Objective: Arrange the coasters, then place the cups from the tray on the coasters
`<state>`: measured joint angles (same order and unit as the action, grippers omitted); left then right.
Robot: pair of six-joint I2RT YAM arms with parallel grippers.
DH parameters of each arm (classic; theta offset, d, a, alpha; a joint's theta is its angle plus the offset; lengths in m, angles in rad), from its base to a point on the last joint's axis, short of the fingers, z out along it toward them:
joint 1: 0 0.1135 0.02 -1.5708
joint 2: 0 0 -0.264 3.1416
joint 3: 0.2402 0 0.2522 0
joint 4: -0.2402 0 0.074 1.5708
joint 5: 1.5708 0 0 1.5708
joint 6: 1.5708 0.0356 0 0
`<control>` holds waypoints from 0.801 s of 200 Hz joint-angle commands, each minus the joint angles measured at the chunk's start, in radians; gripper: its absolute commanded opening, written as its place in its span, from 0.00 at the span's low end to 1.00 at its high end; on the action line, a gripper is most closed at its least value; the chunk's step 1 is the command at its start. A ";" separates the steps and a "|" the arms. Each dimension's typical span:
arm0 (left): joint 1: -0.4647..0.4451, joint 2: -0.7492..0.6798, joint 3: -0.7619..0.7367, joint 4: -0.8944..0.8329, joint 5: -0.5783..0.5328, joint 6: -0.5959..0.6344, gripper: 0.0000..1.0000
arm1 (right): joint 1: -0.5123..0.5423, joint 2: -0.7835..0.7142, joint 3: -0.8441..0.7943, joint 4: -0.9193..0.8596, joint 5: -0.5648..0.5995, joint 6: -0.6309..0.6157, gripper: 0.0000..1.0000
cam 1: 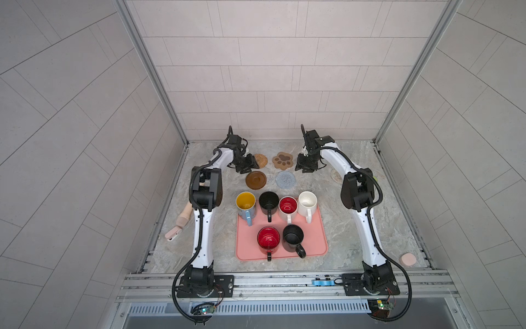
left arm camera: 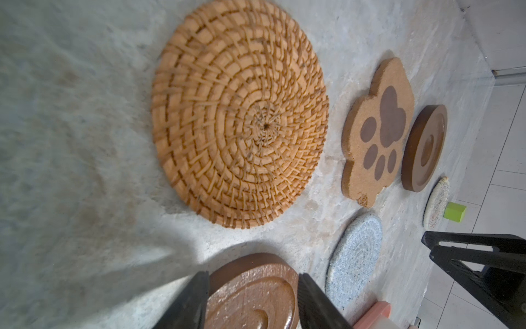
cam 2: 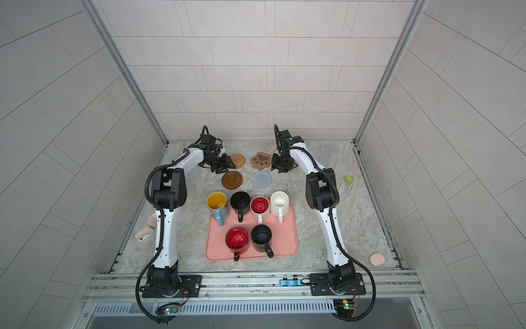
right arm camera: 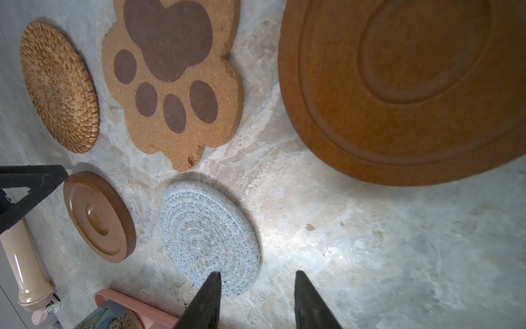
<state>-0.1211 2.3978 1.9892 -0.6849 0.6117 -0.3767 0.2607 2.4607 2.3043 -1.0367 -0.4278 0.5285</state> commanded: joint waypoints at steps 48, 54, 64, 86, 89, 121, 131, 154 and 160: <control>-0.009 0.011 -0.012 -0.011 0.037 0.012 0.57 | -0.013 -0.082 -0.029 -0.019 0.043 0.019 0.45; -0.009 0.009 -0.014 -0.014 0.037 0.012 0.57 | -0.015 -0.085 -0.032 -0.017 0.045 0.019 0.45; -0.008 0.009 -0.014 -0.016 0.029 0.012 0.57 | -0.017 -0.090 -0.037 -0.017 0.051 0.018 0.45; -0.008 0.003 0.000 -0.019 0.009 0.012 0.58 | -0.030 -0.109 -0.051 -0.017 0.081 0.016 0.45; -0.006 0.002 0.004 -0.018 0.008 0.012 0.58 | -0.033 -0.113 -0.053 -0.017 0.086 0.016 0.45; 0.002 -0.016 0.052 -0.009 -0.011 -0.004 0.58 | -0.084 -0.170 -0.094 -0.015 0.140 0.014 0.45; 0.006 -0.028 0.062 -0.005 -0.023 -0.007 0.58 | -0.106 -0.188 -0.116 -0.011 0.158 0.017 0.45; 0.019 -0.062 0.057 -0.001 -0.057 -0.008 0.59 | -0.166 -0.223 -0.172 -0.011 0.195 0.022 0.45; 0.021 -0.073 0.050 -0.001 -0.066 -0.010 0.60 | -0.179 -0.229 -0.189 -0.012 0.210 0.021 0.45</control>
<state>-0.1150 2.3924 2.0235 -0.6830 0.5945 -0.3813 0.1364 2.3020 2.1593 -1.0309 -0.2996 0.5369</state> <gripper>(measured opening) 0.592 0.453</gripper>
